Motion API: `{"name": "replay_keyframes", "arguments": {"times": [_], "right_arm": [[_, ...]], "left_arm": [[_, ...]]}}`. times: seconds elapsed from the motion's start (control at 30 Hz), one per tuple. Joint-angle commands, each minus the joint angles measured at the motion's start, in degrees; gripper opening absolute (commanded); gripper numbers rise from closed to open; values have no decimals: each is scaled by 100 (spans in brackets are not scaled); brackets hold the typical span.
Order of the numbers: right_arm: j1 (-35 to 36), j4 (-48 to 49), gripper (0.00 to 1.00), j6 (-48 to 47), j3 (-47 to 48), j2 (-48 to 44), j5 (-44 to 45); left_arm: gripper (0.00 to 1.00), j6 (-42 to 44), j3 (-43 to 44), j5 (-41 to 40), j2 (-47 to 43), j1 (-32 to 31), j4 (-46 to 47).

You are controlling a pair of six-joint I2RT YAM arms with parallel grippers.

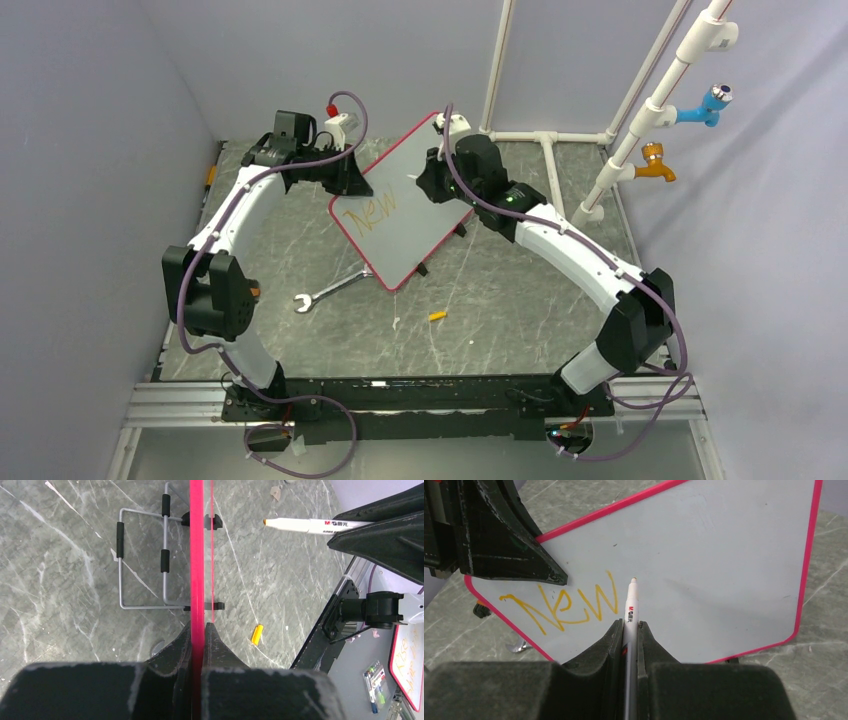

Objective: Write a sentence on the whiteboard

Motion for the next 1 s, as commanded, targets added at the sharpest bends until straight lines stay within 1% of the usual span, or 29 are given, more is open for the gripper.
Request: {"name": "replay_keyframes", "arguments": {"times": [0.0, 0.57, 0.83, 0.97], "right_arm": [[12, 354, 0, -73, -116, -260, -86], [-123, 308, 0, -200, -390, -370, 353], [-272, 364, 0, -166, -355, -276, 292], [-274, 468, 0, -131, -310, -210, 84]], "left_arm": [[0, 178, -181, -7, -92, -207, 226], [0, 177, -177, -73, -105, -229, 170], [0, 177, -180, -92, -125, -227, 155], [0, 173, -171, -94, -130, -230, 147]]}}
